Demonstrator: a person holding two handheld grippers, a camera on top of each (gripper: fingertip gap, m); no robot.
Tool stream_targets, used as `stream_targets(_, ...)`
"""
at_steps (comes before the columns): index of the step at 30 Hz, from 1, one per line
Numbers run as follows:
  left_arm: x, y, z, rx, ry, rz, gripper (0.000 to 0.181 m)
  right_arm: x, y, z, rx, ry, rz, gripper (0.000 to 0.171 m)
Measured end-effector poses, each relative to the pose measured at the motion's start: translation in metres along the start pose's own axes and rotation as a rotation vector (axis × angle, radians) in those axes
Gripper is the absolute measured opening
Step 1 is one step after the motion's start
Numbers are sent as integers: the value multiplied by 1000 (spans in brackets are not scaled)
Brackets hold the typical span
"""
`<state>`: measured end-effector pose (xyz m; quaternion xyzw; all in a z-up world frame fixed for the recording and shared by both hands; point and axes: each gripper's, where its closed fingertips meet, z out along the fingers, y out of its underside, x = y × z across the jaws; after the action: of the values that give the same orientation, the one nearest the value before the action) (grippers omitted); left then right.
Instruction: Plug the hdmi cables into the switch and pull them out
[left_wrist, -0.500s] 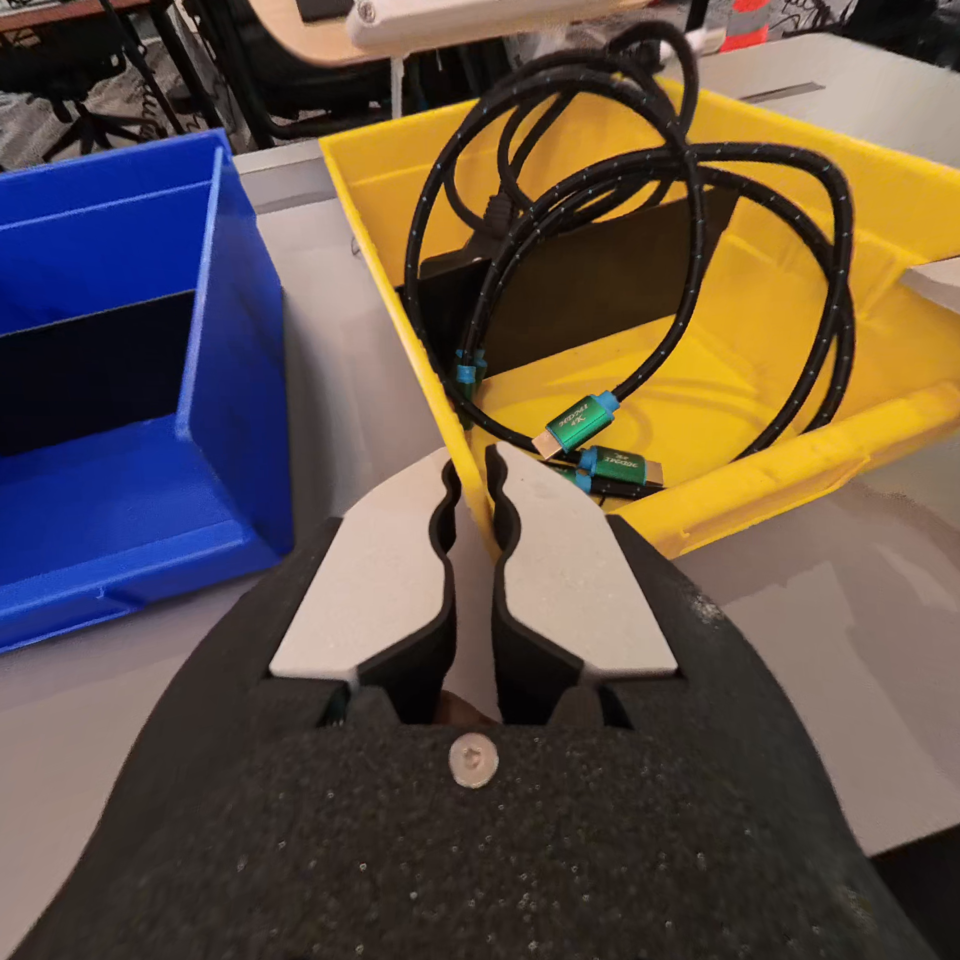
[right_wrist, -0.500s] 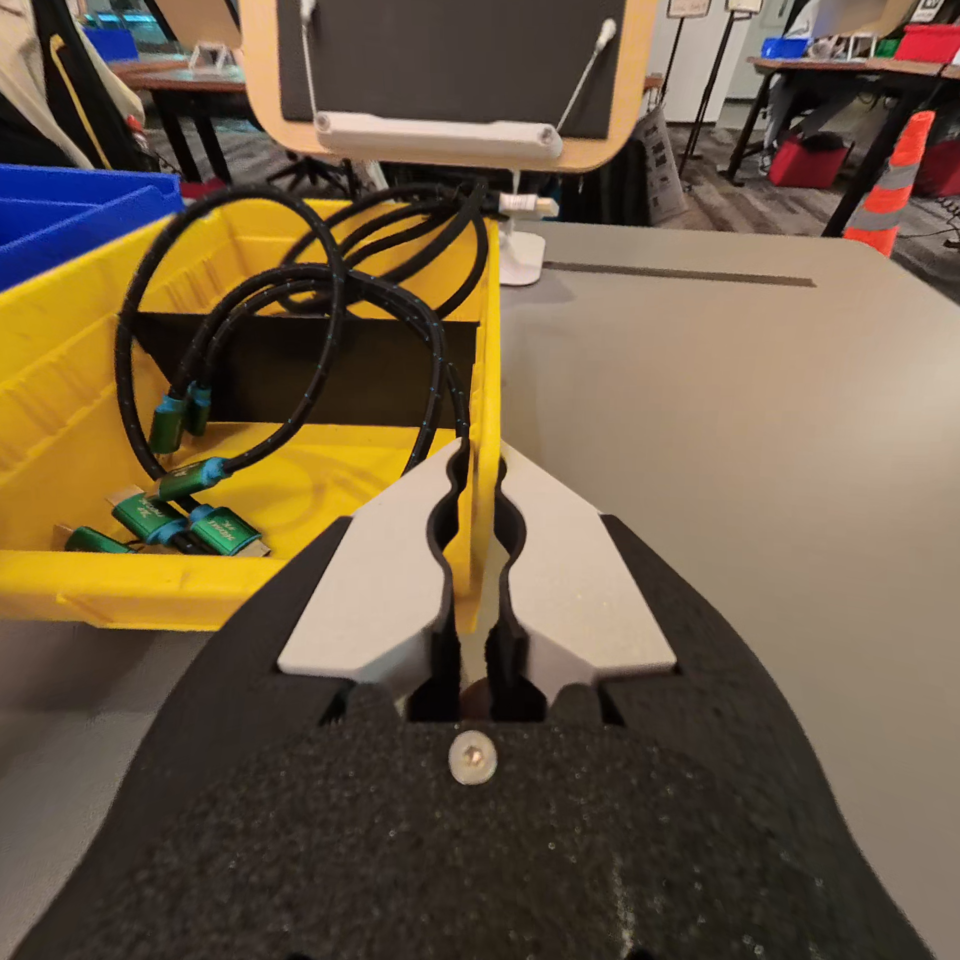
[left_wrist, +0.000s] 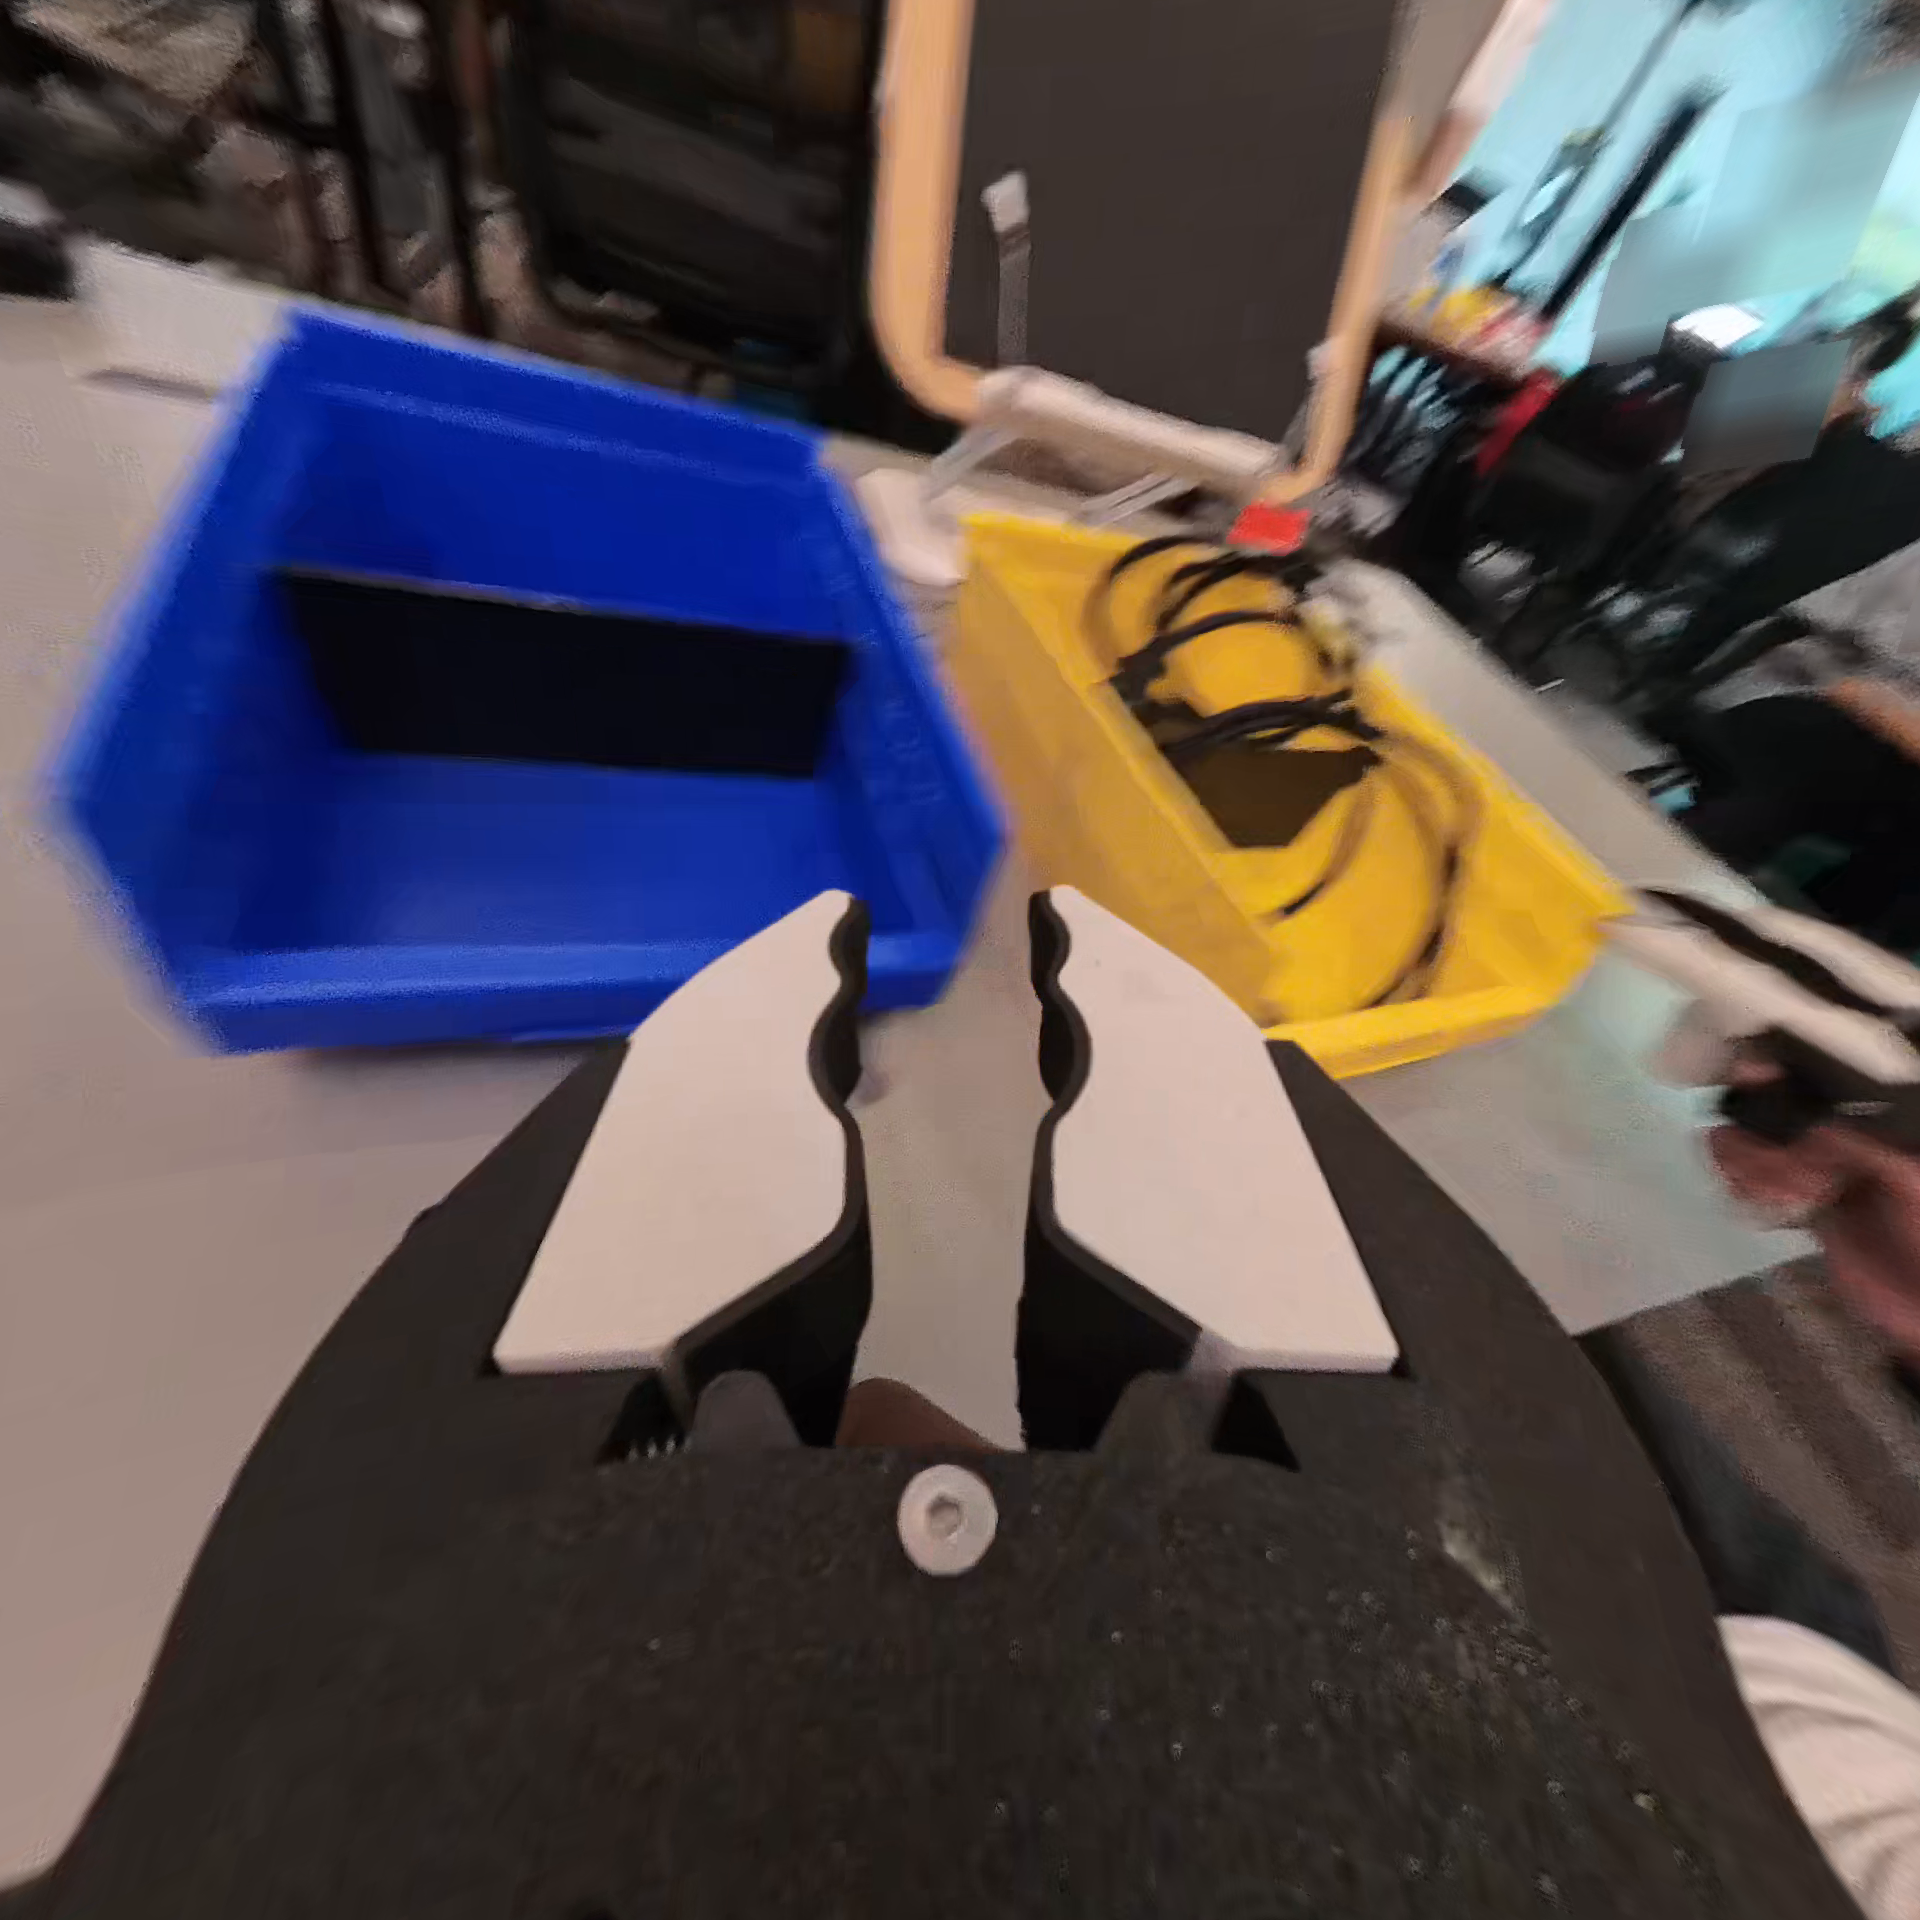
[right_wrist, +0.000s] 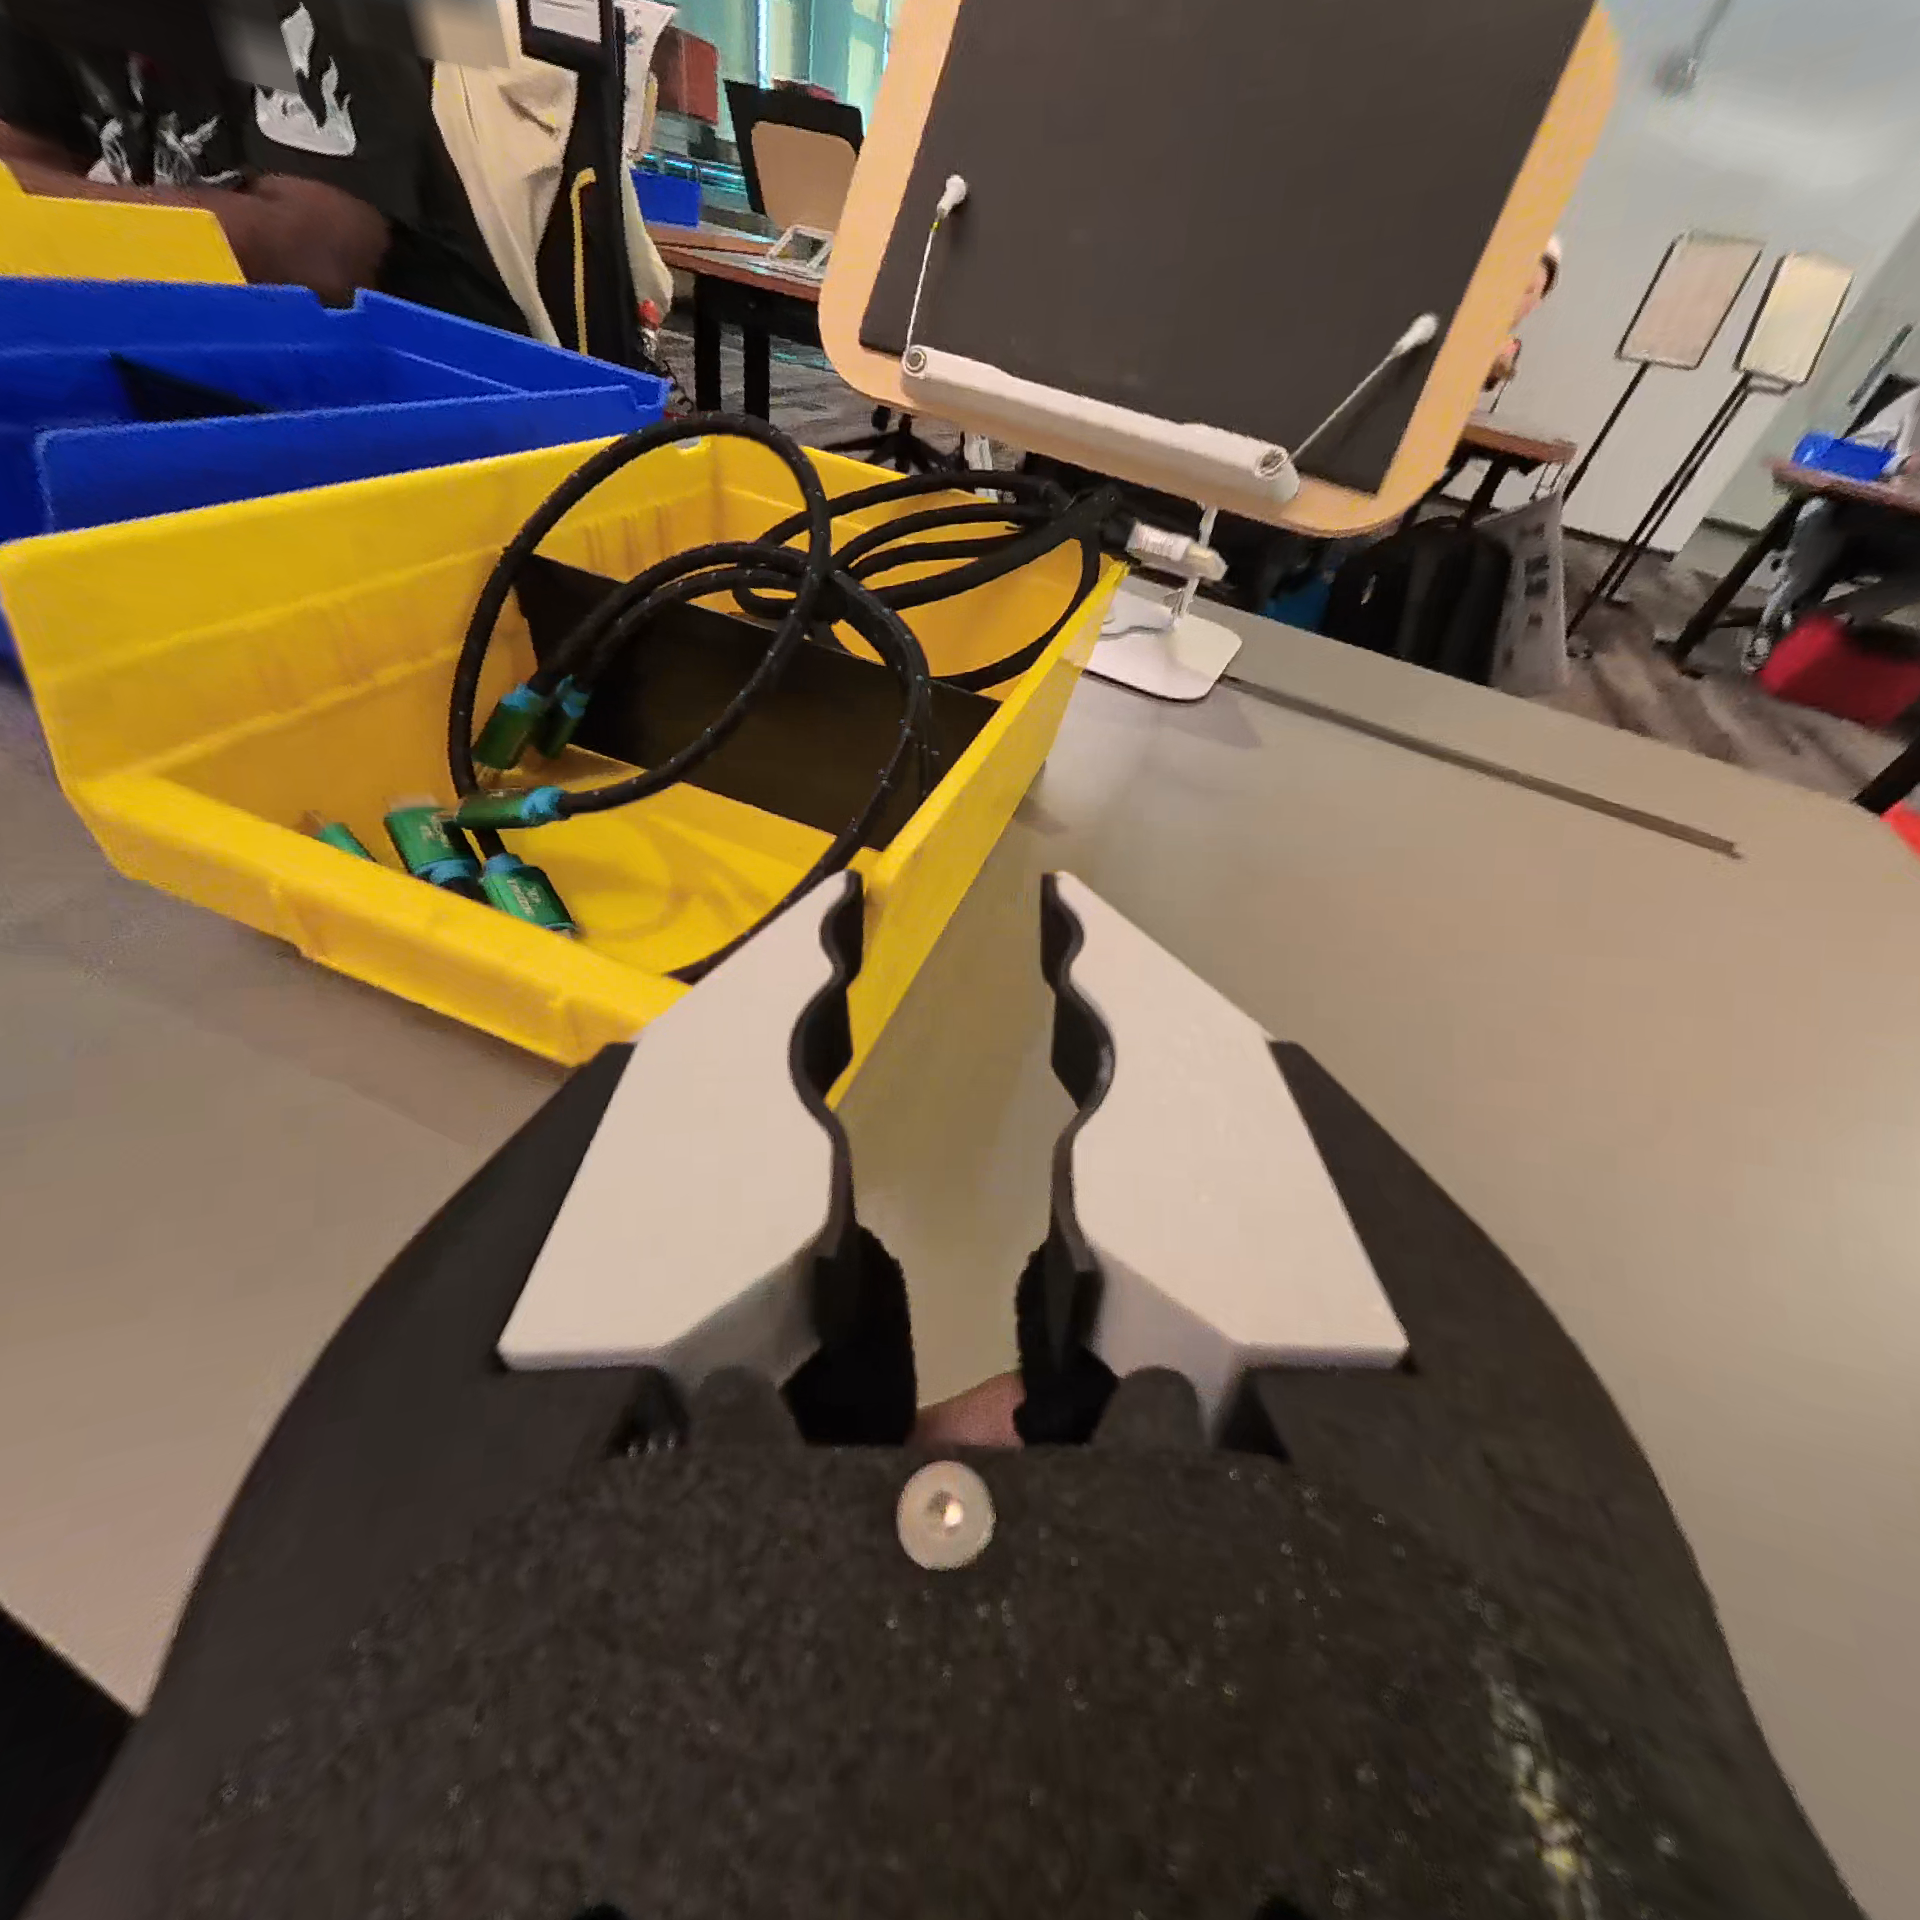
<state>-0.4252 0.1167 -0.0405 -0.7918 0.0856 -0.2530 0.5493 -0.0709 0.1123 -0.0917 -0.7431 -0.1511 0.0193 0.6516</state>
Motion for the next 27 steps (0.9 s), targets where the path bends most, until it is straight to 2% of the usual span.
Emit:
stream_targets(2,-58,9,-9,-98,-118,7,33,2,0,-5,0,6,14,31)
stream_targets(5,-119,14,-8,-169,-246,63,35,-6,1,-11,-8,-38,56,31)
stream_targets(10,-170,7,24,-187,-333,159,31,-19,7,-28,-21,-70,33,31)
stream_targets(15,-199,5,65,-214,-306,100,28,-38,14,-40,-46,-105,77,31)
stream_targets(18,-193,4,80,-172,-216,50,6,-73,10,-47,-38,-225,145,31)
stream_targets(23,-192,6,76,-175,-235,51,6,-140,15,-48,-102,-392,145,31)
stream_targets(27,-185,11,64,-149,-226,28,7,-195,12,-31,-163,-490,190,32)
